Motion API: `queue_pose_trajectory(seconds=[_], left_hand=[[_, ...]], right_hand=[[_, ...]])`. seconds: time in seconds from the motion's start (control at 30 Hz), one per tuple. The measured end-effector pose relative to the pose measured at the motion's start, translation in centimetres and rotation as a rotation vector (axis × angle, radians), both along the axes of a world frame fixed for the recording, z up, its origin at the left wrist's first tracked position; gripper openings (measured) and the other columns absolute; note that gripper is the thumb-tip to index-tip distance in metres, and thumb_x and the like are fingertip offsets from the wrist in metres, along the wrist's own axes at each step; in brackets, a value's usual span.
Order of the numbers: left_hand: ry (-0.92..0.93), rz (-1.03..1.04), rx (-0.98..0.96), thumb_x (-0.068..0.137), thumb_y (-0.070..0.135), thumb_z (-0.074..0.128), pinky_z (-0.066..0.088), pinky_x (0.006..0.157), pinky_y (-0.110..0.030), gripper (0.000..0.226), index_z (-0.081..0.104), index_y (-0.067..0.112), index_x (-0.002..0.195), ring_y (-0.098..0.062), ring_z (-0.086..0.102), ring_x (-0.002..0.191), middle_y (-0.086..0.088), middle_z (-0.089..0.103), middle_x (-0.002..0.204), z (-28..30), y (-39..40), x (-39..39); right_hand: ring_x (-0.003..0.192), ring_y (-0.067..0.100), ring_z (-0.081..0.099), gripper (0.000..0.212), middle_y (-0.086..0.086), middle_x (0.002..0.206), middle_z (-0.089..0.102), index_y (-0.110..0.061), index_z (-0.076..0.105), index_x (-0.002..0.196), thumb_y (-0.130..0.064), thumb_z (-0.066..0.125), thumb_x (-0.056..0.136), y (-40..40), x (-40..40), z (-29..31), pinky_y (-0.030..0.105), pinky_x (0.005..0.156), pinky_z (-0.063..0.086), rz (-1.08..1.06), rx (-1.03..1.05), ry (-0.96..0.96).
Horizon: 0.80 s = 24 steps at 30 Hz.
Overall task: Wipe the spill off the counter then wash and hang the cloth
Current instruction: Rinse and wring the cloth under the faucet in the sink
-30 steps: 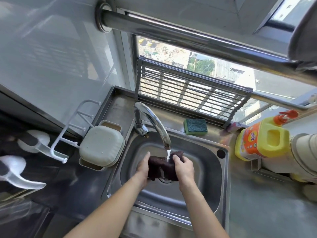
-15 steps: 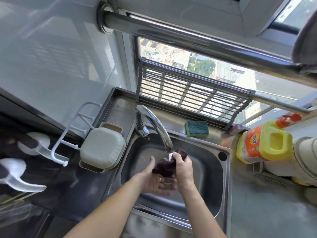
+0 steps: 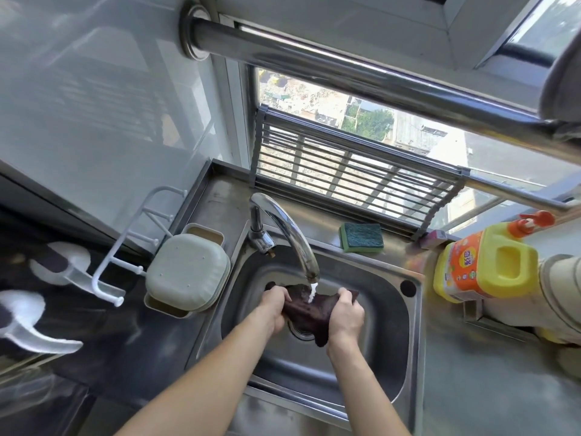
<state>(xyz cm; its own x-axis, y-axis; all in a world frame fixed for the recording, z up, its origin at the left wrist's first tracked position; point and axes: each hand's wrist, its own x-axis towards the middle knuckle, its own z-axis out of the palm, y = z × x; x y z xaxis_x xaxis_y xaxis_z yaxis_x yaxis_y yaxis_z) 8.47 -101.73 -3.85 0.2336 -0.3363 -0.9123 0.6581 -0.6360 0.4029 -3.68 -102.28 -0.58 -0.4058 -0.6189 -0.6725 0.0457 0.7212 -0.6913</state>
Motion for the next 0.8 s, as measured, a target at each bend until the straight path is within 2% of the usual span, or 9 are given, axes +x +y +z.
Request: queue_pose_trajectory(seconds=[0.1, 0.17, 0.3, 0.37, 0.47, 0.57, 0.63, 0.7, 0.8], left_hand=[[0.053, -0.105, 0.024, 0.074, -0.009, 0.04, 0.044, 0.052, -0.025, 0.015, 0.049, 0.003, 0.071, -0.027, 0.05, 0.056, -0.012, 0.05, 0.066, 0.3, 0.8, 0.0], [0.138, -0.172, 0.0, 0.077, 0.005, 0.044, 0.047, 0.056, -0.027, 0.015, 0.058, 0.004, 0.072, -0.028, 0.056, 0.06, -0.012, 0.059, 0.066, 0.7, 1.2, -0.1], [0.248, -0.32, -0.1, 0.098, 0.046, 0.047, 0.054, 0.066, -0.03, 0.048, 0.078, 0.014, 0.08, -0.022, 0.073, 0.071, -0.006, 0.077, 0.082, 0.1, 0.7, -0.6], [0.233, -0.397, -0.107, 0.096, 0.058, 0.052, 0.057, 0.069, -0.031, 0.052, 0.08, 0.015, 0.093, -0.023, 0.075, 0.079, -0.008, 0.079, 0.093, -0.1, 0.4, -1.1], [0.108, -0.486, -0.067, 0.092, 0.062, 0.059, 0.056, 0.057, -0.028, 0.054, 0.078, 0.012, 0.1, -0.025, 0.072, 0.075, -0.009, 0.077, 0.09, -0.4, 0.1, -2.0], [-0.042, -0.508, -0.05, 0.091, 0.058, 0.06, 0.059, 0.081, -0.037, 0.052, 0.078, 0.01, 0.098, -0.029, 0.074, 0.093, -0.01, 0.078, 0.095, -0.5, -0.2, -2.7], [-0.094, -0.472, -0.062, 0.094, 0.056, 0.055, 0.057, 0.091, -0.041, 0.054, 0.077, 0.007, 0.101, -0.031, 0.072, 0.101, -0.013, 0.078, 0.1, -0.8, -0.2, -2.9], [-0.112, -0.47, -0.072, 0.088, 0.064, 0.054, 0.059, 0.091, -0.041, 0.06, 0.078, 0.009, 0.095, -0.027, 0.074, 0.096, -0.009, 0.079, 0.094, -1.4, -0.1, -2.9], [-0.169, -0.525, -0.121, 0.09, 0.066, 0.053, 0.056, 0.078, -0.031, 0.057, 0.076, 0.014, 0.08, -0.017, 0.071, 0.08, -0.002, 0.078, 0.083, -1.2, -0.1, -2.6]], right_hand=[[0.095, 0.038, 0.067, 0.039, 0.014, 0.101, 0.07, -0.016, 0.062, 0.096, -0.046, 0.049, 0.076, 0.0, -0.1, -0.9, 0.054, 0.094, 0.056, -0.055, 0.06, -0.063], [0.097, 0.04, 0.069, 0.046, 0.015, 0.108, 0.07, -0.016, 0.063, 0.104, -0.049, 0.052, 0.073, 0.1, -0.5, -2.8, 0.057, 0.094, 0.056, -0.099, 0.106, -0.134], [0.097, 0.032, 0.071, 0.035, 0.008, 0.102, 0.076, -0.019, 0.071, 0.098, -0.049, 0.059, 0.084, 0.6, 0.3, -2.7, 0.053, 0.097, 0.056, 0.006, 0.015, -0.121], [0.102, 0.027, 0.07, 0.035, 0.005, 0.108, 0.074, -0.024, 0.065, 0.108, -0.051, 0.061, 0.087, 1.0, 1.1, -2.4, 0.051, 0.099, 0.054, 0.103, -0.03, -0.157], [0.11, 0.023, 0.064, 0.045, -0.002, 0.122, 0.066, -0.029, 0.052, 0.132, -0.044, 0.068, 0.092, 1.2, 2.3, -2.7, 0.042, 0.1, 0.05, 0.187, -0.021, -0.198], [0.098, 0.025, 0.069, 0.009, -0.002, 0.095, 0.074, -0.027, 0.067, 0.096, -0.036, 0.066, 0.094, 0.5, 3.0, -3.3, 0.045, 0.096, 0.054, 0.246, -0.042, -0.042], [0.092, 0.027, 0.07, 0.017, -0.002, 0.083, 0.074, -0.023, 0.066, 0.084, -0.037, 0.065, 0.093, -0.2, 3.2, -3.6, 0.045, 0.09, 0.055, 0.274, -0.014, 0.064], [0.096, 0.032, 0.068, 0.025, 0.004, 0.088, 0.074, -0.017, 0.067, 0.085, -0.039, 0.062, 0.096, -0.6, 3.2, -3.8, 0.041, 0.089, 0.053, 0.327, -0.022, 0.207], [0.101, 0.035, 0.066, 0.033, 0.013, 0.098, 0.075, -0.011, 0.07, 0.092, -0.04, 0.056, 0.1, -0.7, 2.9, -3.5, 0.04, 0.088, 0.05, 0.366, -0.046, 0.315]])
